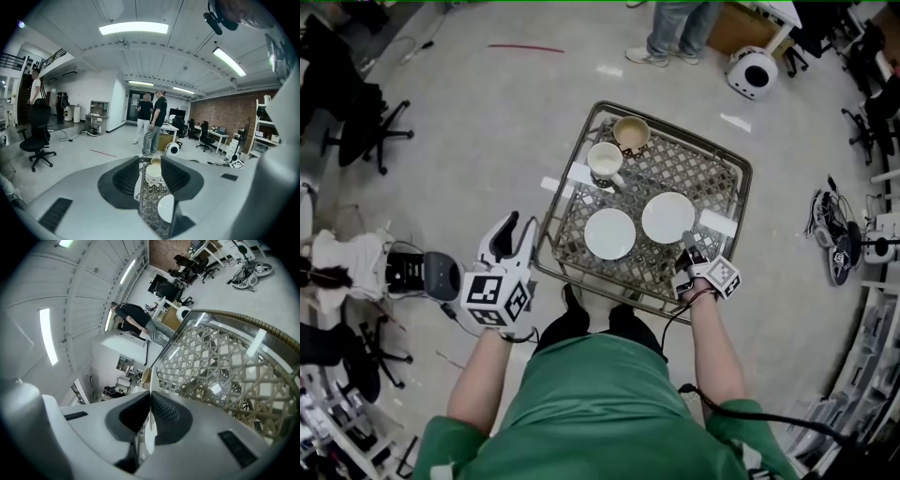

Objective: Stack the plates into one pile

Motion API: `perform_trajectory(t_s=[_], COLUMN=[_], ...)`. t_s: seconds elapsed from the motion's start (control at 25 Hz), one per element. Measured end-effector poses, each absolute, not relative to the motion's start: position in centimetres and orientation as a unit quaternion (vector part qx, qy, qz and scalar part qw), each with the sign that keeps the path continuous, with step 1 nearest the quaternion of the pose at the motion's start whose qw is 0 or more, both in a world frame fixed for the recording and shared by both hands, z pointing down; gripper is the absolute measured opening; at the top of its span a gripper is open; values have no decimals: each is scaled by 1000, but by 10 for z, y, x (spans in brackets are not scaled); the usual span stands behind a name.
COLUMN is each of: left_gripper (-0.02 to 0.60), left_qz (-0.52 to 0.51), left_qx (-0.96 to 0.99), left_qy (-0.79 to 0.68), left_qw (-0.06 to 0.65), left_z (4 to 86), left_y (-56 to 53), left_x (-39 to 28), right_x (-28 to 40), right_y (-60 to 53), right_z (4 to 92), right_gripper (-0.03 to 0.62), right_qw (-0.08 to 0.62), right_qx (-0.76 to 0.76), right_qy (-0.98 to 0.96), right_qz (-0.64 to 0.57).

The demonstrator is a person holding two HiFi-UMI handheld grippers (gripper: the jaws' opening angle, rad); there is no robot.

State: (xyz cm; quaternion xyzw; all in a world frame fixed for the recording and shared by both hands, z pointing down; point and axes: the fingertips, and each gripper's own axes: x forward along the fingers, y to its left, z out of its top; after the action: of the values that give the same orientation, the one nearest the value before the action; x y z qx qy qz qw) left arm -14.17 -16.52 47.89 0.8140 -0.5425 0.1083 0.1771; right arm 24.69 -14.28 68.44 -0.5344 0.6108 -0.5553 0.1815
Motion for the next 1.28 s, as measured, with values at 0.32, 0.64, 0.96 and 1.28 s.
perform_trajectory(t_s=[0.32, 0.64, 0.96, 1.28], left_gripper=[155, 155, 155, 155], left_qz=[115, 125, 137, 142], left_qx=[811, 809, 810, 809], left_qy=[-546, -546, -540, -540], left_qw=[176, 177, 181, 183], left_z=[483, 489, 499, 499], left_y=[-159, -165, -167, -169], left_x=[-180, -213, -232, -228], right_x=[182, 119, 98, 113], right_y=[-128, -131, -113, -110], right_z=[700, 716, 758, 786], right_gripper=[31, 31, 31, 32], right_qw=[147, 167, 136, 46], right_qx=[-515, -467, -486, -539], right_qy=[619, 628, 589, 566], right_qz=[-575, -599, -632, -622])
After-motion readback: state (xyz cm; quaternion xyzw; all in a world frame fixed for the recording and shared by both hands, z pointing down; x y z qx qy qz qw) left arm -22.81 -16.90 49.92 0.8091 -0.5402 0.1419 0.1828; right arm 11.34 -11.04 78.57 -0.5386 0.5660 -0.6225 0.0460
